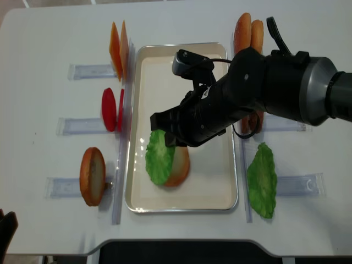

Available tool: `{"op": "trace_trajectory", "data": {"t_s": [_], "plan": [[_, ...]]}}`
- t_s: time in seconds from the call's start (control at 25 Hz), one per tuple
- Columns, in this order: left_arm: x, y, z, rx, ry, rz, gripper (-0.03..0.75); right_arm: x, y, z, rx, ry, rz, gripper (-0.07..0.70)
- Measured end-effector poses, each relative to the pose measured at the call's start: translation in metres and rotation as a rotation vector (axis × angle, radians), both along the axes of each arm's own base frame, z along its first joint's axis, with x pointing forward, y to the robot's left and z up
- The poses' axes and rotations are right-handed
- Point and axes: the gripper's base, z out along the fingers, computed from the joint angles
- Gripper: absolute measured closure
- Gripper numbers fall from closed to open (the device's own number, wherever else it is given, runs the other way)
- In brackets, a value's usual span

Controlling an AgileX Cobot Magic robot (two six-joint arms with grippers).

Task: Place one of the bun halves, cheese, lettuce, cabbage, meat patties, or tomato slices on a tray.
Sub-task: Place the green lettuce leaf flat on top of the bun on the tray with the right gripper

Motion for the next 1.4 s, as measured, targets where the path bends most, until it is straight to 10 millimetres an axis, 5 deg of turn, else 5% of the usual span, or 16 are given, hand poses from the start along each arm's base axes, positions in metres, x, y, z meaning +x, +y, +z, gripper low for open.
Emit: {"op": "trace_trajectory", "data": {"t_s": [0.76, 0.88, 1.12, 1.4], "plan": [[0.0, 0.0, 0.0, 0.0, 0.0, 0.0, 0.556, 0.0, -0.003, -0.011, -0.076, 0.022, 0.006, 0.596], [0.0, 0.0, 0.0, 0.0, 0.0, 0.0, 0.556, 0.0, -0.003, -0.014, -0.09, 0.033, 0.016, 0.503], [0.0, 0.0, 0.0, -0.01, 0.001, 0.006, 0.556, 0.0, -0.004, -0.015, -0.099, 0.027, 0.024, 0.178], [0.0, 0.0, 0.0, -0.01, 0.001, 0.006, 0.556, 0.002, -0.009, -0.01, -0.166, 0.012, 0.021, 0.1]]}}
